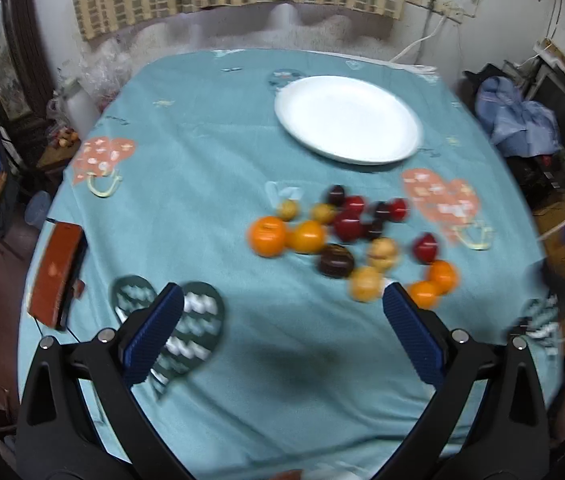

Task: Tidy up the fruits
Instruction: 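Grasp an orange with the left gripper while the right gripper grasps another orange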

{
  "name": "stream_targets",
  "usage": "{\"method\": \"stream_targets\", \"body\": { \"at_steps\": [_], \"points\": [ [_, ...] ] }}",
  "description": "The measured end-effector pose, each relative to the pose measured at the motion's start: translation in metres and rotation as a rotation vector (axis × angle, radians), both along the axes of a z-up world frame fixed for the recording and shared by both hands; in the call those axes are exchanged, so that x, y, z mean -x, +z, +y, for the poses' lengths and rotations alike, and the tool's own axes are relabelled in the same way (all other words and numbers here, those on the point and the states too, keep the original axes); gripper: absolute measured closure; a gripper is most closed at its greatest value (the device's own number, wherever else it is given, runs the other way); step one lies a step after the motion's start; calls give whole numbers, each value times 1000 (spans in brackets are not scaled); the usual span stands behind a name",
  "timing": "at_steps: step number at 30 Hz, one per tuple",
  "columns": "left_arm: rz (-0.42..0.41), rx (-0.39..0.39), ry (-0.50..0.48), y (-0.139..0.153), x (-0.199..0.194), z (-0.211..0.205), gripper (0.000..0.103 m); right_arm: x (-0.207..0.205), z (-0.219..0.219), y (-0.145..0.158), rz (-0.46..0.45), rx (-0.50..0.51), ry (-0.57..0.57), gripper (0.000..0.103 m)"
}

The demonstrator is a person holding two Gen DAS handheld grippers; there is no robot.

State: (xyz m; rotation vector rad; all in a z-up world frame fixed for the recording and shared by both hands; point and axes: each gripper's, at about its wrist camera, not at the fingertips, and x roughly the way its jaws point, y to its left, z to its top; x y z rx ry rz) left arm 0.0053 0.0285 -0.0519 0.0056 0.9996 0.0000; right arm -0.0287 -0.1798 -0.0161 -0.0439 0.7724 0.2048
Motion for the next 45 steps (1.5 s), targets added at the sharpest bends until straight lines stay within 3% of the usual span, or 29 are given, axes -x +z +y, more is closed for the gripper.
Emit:
{"method": "stream_targets", "body": {
  "at_steps": [3, 4, 6, 7, 10, 13, 17, 19, 23, 26, 29, 30, 33, 36, 40, 43, 44, 45],
  "points": [
    [47, -36, 47, -41, -2, 30, 2, 16, -17, 2, -197, 25, -20, 1],
    [65, -14, 43, -49, -3, 35, 2, 13, -18, -8, -188, 29, 13, 1],
    [88, 31, 32, -66, -5, 41, 2, -7, -13, -47, 65, 86, 34, 1],
    [82, 47, 21, -73, -6, 42, 2, -7, -18, -53, 92, 67, 16, 1],
    [42, 83, -51, -85, -20, 39, 2, 8, -25, -53, 55, -62, 1, 1],
    [32, 65, -56, -98, -45, 42, 3, 11, -20, -52, 47, -24, -13, 1],
    [25, 39, -140, -107, -64, 33, 5, 16, -25, -62, 87, -22, -36, 1],
    [28, 60, -196, -110, -70, 28, 17, 12, -38, -62, 115, -49, -54, 1],
    [17, 90, -264, -111, -80, 32, 23, -3, -52, -62, 144, -107, -84, 1],
    [35, 163, -302, -114, -89, 39, 31, -4, -54, -65, 164, -114, -96, 1],
    [50, 189, -364, -115, -97, 42, 48, -9, -54, -66, 183, -126, -92, 1],
    [55, 193, -383, -115, -97, 41, 55, -10, -53, -66, 185, -125, -88, 1],
    [41, 141, -426, -116, -98, 28, 56, -13, -51, -65, 191, -121, -74, 1],
    [59, 153, -428, -118, -101, 29, 57, -15, -48, -66, 201, -117, -51, 1],
    [74, 86, -414, -114, -91, 26, 58, -20, -48, -75, 223, -75, -50, 1],
    [89, 125, -347, -110, -74, 37, 58, -29, -50, -98, 259, -95, -39, 1],
    [93, 141, -325, -108, -68, 41, 58, -33, -49, -107, 282, -98, -27, 4],
    [94, 159, -299, -105, -59, 44, 58, -37, -47, -116, 305, -99, -11, 15]
  ]
}}
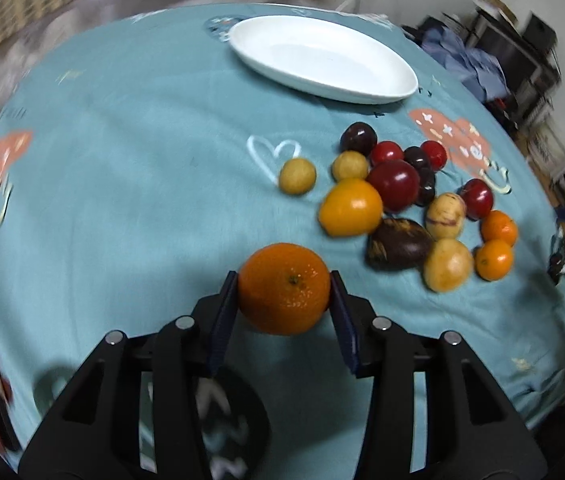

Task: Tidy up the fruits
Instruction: 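Grasp an orange with the left gripper while the right gripper grasps another orange, then carry both oranges onto the white plate and open both grippers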

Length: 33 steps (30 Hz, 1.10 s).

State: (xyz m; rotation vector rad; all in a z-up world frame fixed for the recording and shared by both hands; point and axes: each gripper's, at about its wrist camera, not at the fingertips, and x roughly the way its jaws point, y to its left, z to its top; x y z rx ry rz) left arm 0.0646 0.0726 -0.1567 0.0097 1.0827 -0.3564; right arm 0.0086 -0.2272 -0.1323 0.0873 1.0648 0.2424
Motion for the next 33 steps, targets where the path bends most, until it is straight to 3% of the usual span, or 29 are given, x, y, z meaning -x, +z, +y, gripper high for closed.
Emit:
{"method": "stream_targets", "body": {
  "at_steps": [2, 8, 11, 14, 21, 28, 33],
  "points": [
    [4, 21, 26, 4, 17, 5, 58, -8, 2, -13, 27, 7, 18, 29],
    [-5, 31, 69, 18, 51, 5, 58, -29, 8, -33, 47, -37, 60, 33],
    [-7, 35, 93, 21, 60, 5, 58, -37, 12, -46, 89, -72, 95, 49],
    [-2, 30, 95, 22, 67, 1, 58, -34, 8, -45, 80, -105, 100, 57],
    [9, 42, 56, 23, 56, -20, 58, -26, -3, -30, 54, -167, 85, 60],
    [-49, 75, -28, 46, 14, -48, 58, -8, -25, -18, 39, -206, 53, 60],
    [-56, 93, -61, 51, -17, -63, 58, -8, -36, -4, -16, -139, 19, 60]
  ]
}}
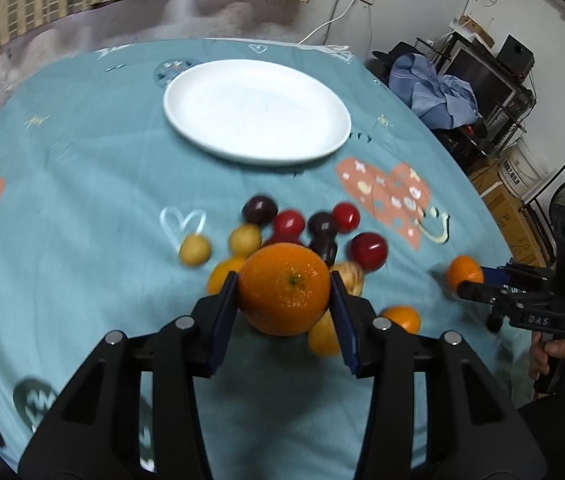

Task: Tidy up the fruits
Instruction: 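Carry both oranges onto the white plate and open both grippers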

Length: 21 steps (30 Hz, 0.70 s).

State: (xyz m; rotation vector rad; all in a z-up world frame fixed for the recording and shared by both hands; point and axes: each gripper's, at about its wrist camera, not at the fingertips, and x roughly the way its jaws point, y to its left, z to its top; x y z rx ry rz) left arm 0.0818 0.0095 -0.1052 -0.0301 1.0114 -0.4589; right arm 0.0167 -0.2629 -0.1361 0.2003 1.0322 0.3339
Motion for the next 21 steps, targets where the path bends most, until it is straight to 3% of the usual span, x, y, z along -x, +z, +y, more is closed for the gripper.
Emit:
{"method": "stream_targets", "body": {
  "at_steps": [6, 9, 13, 16, 17, 18, 21],
  "points": [
    [-74, -37, -36, 12, -66, -30, 58, -84, 20, 40, -169, -17, 10, 60],
    [-105, -46, -27, 14, -109, -44, 58, -146, 35, 47, -229, 35, 21, 60],
    [-85, -71, 13, -4, -159, -53, 58, -205, 44, 20, -171, 89, 8, 60],
    [-51, -82, 42, -20, -178, -52, 57, -224, 52, 2, -114, 120, 18, 59],
    [-41, -84, 53, -25, -181, -50, 57, -227, 54, -3, -106, 149, 14, 50],
    [-36, -81, 57, -27, -183, -50, 54, -225, 55, -2, -126, 178, 7, 36],
    [-55, -67, 80, -26, -181, -45, 40, -215, 59, 10, -214, 219, 11, 36]
  ]
}}
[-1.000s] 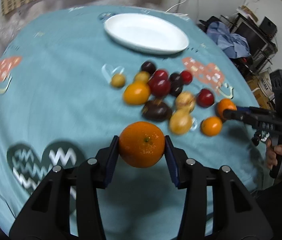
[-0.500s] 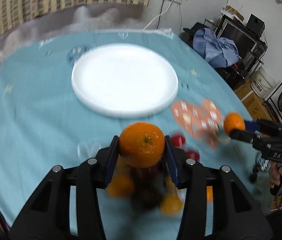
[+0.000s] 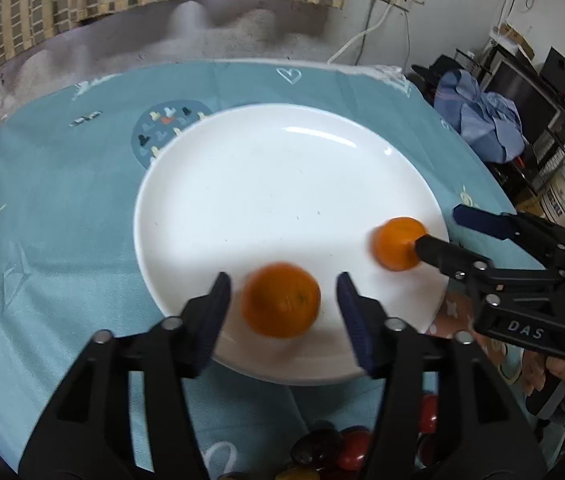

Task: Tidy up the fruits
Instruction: 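Carry both oranges onto the white plate and open both grippers, then grasp a second orange with the left gripper while the right gripper grasps another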

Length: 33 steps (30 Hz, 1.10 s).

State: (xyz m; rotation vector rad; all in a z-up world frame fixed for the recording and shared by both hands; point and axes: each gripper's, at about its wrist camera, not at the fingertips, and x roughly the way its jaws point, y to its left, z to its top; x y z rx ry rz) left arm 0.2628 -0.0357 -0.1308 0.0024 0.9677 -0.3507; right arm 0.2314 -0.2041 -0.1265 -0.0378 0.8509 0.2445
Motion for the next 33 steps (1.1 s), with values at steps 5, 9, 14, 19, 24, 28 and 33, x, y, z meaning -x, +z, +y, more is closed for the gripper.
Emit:
{"method": "stream_targets", "body": {
  "at_steps": [5, 9, 14, 19, 24, 28, 33],
  "points": [
    [-60, 24, 59, 31, 20, 18, 38, 26, -14, 34, -80, -60, -18, 36],
    [-69, 36, 97, 45, 62, 42, 36, 79, -26, 42, -83, -135, -47, 33],
    [-8, -20, 92, 29, 133, 59, 36, 162, -26, 23, -32, -117, -42, 32],
    [63, -21, 94, 2, 173, 66, 36, 202, -20, 5, 88, -139, -22, 32],
    [70, -17, 90, -10, 172, 58, 36, 216, -15, 16, 73, -110, -17, 32],
    [76, -30, 78, -18, 164, 53, 36, 221, -18, 19, 77, -108, -42, 25],
    [82, -40, 46, -27, 159, 46, 39, 226, -17, 20, 84, -92, -45, 25]
  ]
}}
